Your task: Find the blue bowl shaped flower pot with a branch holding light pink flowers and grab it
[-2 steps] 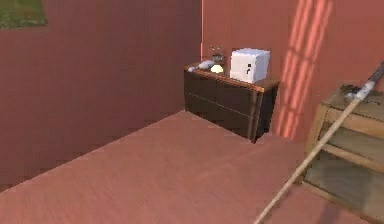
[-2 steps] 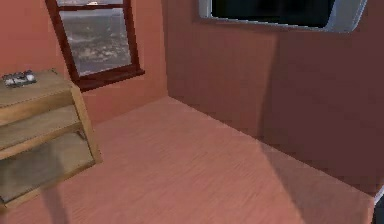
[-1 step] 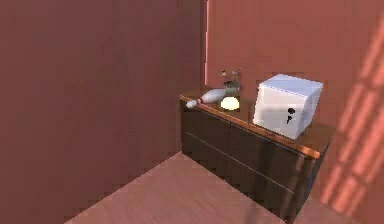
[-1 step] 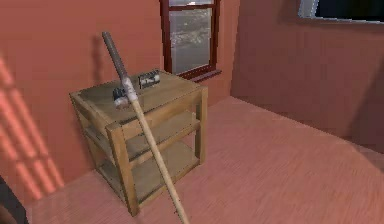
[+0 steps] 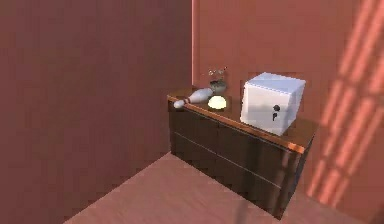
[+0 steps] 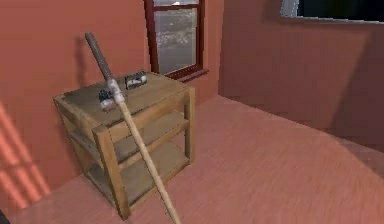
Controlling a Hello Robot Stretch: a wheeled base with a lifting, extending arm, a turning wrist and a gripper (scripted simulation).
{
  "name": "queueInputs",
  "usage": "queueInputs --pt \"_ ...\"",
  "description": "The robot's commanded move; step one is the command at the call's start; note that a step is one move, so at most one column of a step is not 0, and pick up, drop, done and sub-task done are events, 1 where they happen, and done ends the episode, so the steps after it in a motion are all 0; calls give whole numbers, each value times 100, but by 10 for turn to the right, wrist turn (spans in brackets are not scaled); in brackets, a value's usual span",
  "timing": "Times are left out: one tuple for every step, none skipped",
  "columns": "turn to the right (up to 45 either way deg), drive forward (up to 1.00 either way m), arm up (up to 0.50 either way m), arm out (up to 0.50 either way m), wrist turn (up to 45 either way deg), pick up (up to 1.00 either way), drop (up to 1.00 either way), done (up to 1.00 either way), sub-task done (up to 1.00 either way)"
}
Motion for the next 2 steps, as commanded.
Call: queueInputs --pt "0 75 0 0 0 0 0 0 0" --pt "-450 0 0 0 0 0 0 0 0"
